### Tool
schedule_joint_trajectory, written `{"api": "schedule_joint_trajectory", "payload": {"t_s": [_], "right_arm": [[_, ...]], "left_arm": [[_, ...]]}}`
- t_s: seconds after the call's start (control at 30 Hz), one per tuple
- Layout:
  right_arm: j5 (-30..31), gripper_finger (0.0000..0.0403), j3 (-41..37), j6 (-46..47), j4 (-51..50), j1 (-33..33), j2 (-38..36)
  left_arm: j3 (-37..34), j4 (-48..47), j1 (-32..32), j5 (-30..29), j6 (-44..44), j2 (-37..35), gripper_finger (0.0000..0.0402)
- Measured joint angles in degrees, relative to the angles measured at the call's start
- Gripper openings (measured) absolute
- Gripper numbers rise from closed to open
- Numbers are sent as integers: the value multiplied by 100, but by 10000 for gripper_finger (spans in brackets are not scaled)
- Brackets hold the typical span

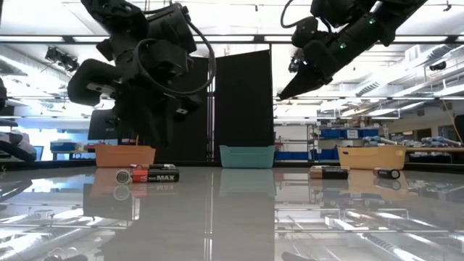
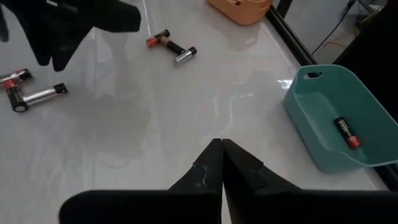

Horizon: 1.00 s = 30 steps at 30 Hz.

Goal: Sort batteries
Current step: Put the silver battery into the yellow bin

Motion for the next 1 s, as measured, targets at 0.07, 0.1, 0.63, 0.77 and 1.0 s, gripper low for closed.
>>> {"api": "schedule_joint_trajectory", "payload": {"t_s": [0.07, 0.1, 0.63, 0.77, 1.0], "right_arm": [[0, 14, 0, 0, 0, 26, 0], [0, 14, 0, 0, 1, 31, 0], [0, 13, 0, -9, 48, 38, 2], [0, 14, 0, -13, 58, 38, 2], [0, 13, 2, -22, 61, 38, 2]], "left_arm": [[2, 172, -55, 6, 21, 93, 118], [2, 219, -71, 21, 21, 160, 126], [-2, 636, -65, 388, 128, 706, 146], [-2, 635, -6, 366, 132, 707, 141], [2, 691, 64, 347, 147, 980, 126]]}}
